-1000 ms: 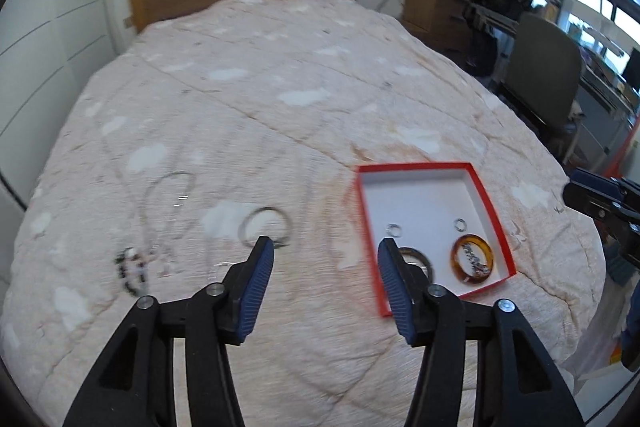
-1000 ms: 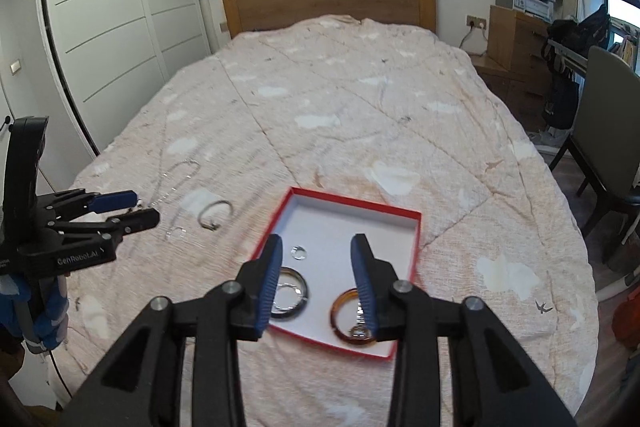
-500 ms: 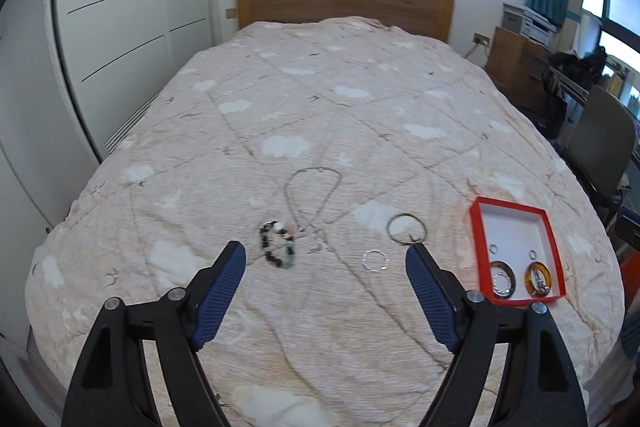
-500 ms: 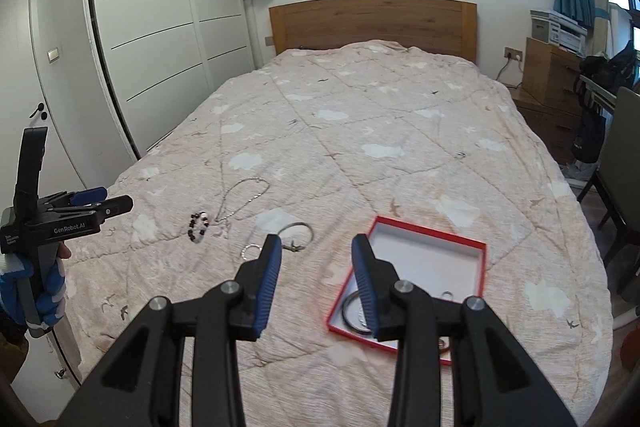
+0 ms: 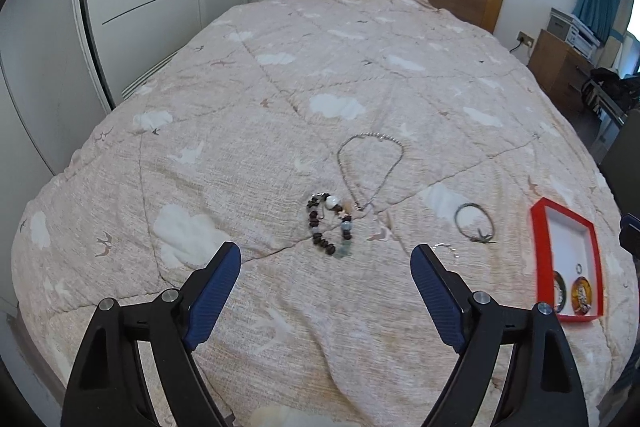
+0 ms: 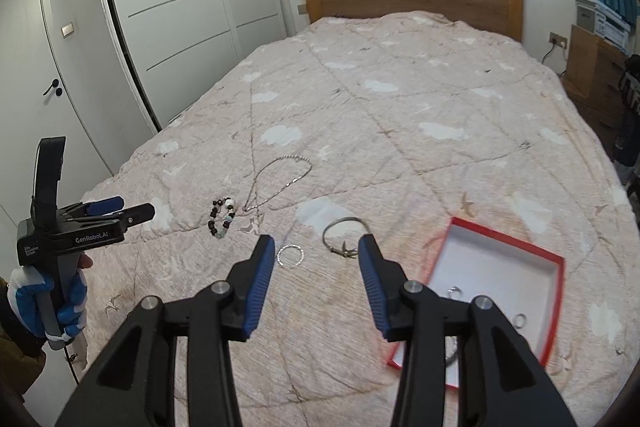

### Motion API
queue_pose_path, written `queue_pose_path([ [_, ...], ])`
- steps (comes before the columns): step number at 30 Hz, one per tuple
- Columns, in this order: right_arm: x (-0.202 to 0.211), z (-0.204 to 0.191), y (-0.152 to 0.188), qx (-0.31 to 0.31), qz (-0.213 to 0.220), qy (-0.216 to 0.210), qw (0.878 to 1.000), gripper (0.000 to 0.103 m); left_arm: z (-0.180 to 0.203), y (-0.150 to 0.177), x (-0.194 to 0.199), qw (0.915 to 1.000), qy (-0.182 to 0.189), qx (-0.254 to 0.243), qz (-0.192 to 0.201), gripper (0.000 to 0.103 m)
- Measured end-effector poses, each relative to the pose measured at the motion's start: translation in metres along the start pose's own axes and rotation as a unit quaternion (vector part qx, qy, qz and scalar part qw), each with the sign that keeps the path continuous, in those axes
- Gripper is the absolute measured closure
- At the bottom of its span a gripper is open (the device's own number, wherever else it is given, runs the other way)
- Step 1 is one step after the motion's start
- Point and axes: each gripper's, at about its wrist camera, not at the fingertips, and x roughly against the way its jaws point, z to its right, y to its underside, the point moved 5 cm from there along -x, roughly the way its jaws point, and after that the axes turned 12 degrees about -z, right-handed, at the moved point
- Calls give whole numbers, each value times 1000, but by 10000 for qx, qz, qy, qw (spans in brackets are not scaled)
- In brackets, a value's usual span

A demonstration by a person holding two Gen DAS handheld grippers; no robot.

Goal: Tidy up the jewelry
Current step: 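Grasp the beaded bracelet with left tool while right tool grasps twisted silver hoop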

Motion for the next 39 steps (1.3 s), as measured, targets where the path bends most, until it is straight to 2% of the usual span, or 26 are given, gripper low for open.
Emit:
queue_pose_path([
  [13,-137,-5,0,99,-872,-515,9948,61,0,-20,-111,9983,-91,82,-578,15],
  [22,-197,-18,8,333,-1320,-701,9882,61,-3,-29,-164,9957,-212,159,-887,16],
  [29,-223,-20,9,329,-1452,-736,9861,53,-7,-32,-180,9951,-175,284,-931,17],
  [34,-230,-23,6,370,-1448,-705,9863,53,-6,-31,-183,9953,-205,289,-903,23],
  [39,-234,-23,6,362,-1485,-675,9859,66,-3,-32,-182,9954,-254,198,-907,32],
])
